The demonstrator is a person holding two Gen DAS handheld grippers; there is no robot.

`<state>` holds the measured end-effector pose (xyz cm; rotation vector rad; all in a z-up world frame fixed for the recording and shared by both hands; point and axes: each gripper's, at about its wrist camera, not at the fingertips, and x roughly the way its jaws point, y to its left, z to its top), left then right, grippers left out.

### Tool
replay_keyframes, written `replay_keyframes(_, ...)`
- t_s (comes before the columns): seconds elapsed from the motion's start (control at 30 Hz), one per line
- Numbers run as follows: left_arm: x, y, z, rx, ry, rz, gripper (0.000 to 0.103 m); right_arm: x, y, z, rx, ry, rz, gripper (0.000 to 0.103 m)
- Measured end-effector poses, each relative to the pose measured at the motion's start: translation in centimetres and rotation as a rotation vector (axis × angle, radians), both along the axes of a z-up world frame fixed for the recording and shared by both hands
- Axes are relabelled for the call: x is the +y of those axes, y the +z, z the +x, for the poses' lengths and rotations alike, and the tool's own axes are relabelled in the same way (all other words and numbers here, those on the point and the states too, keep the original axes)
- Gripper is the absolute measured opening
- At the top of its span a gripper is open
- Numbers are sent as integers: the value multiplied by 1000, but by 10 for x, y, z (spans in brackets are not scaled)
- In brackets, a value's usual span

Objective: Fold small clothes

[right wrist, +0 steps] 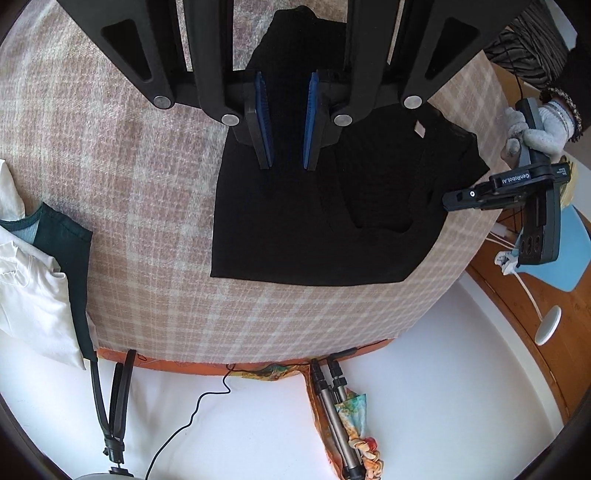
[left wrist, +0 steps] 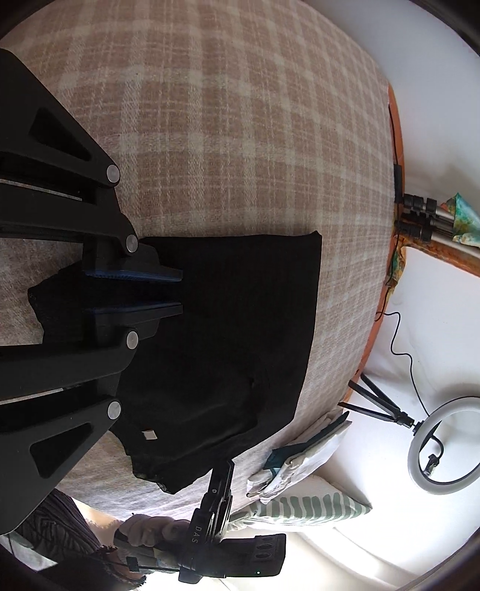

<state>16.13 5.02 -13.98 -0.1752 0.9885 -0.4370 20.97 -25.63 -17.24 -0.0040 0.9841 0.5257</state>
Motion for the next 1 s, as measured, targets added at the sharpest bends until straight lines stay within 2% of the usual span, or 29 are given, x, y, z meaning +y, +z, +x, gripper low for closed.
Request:
replay_keyframes(0.1,9,3,-5,9,20,-13,9,0,-13,-6,17,15,-69,18)
replay_keyframes(0.2,16,6,-14,14,42,-26,12,-8,-11,-10,39,21,-48,27)
replay_keyframes(0.23,19,8,-17,15,53,-34,24,-12,-8,-12,37,18,-31,31)
replay_keyframes(0.27,23,10,-19,20,71,-46,43,-16,-4,-12,30,12,-10,33)
replay_keyframes(0.3,26,11,-22,23,89,-69,50,-20,1,-12,23,6,13,38)
replay_keyframes(0.33,28,13,-25,22,99,-99,55,-24,5,-11,16,0,39,44)
replay_keyframes(0.37,31,14,-26,27,110,-123,55,-29,8,-10,14,-8,66,49)
replay_keyframes(0.4,32,15,-27,40,126,-146,55,-34,10,-8,17,-17,97,60)
replay_keyframes(0.43,34,14,-27,58,141,-176,55,-38,11,-5,21,-28,130,66)
replay_keyframes(0.53,43,6,-24,117,185,-294,64,-51,5,5,55,-84,215,66)
replay_keyframes(0.67,49,-10,-15,209,229,-404,64,-64,-12,22,127,-139,326,65)
replay_keyframes(0.93,54,-21,-11,247,257,-533,64,-60,-33,40,185,-140,409,57)
replay_keyframes(1.0,52,-21,-10,241,249,-545,64,-59,-35,43,195,-138,436,55)
